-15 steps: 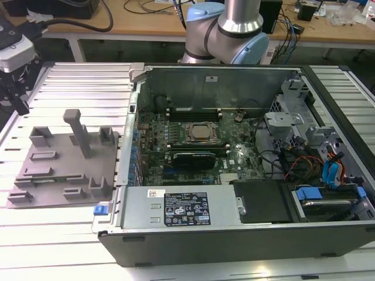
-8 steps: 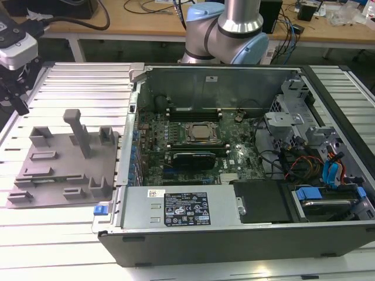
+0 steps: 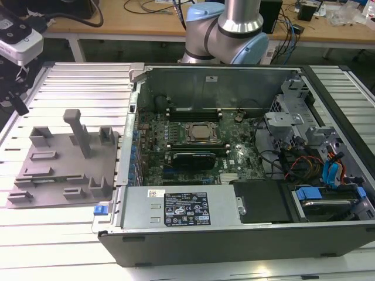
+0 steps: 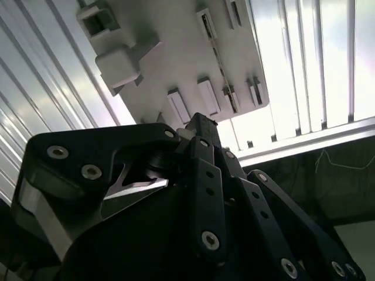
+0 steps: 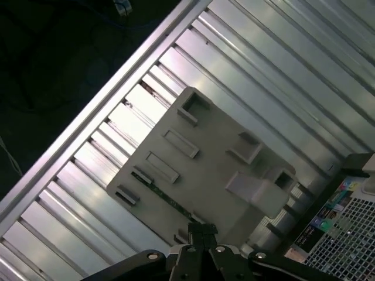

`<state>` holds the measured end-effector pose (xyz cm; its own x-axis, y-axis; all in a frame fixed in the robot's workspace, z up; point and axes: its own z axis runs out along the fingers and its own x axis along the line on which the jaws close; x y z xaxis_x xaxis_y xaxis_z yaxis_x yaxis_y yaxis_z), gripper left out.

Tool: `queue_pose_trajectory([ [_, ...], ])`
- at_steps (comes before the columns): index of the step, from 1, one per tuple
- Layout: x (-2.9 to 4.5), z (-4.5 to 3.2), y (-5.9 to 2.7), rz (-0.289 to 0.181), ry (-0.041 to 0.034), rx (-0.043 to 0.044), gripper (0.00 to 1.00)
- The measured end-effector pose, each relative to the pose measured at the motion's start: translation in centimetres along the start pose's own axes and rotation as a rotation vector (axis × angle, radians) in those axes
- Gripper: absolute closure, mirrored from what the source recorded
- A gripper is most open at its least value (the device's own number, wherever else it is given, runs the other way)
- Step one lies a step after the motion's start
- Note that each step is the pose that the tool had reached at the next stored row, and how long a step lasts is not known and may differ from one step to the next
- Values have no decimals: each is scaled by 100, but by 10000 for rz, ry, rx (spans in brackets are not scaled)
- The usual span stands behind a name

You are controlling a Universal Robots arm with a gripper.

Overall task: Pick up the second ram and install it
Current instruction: 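Pick up the second ram and move it above second insertion slot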

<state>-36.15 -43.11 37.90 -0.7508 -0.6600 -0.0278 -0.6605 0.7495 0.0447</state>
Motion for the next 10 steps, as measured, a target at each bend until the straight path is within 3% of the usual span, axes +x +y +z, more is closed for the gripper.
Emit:
queue_pose_trajectory([
  [10,0,0,0,-1767,79,-49,92],
])
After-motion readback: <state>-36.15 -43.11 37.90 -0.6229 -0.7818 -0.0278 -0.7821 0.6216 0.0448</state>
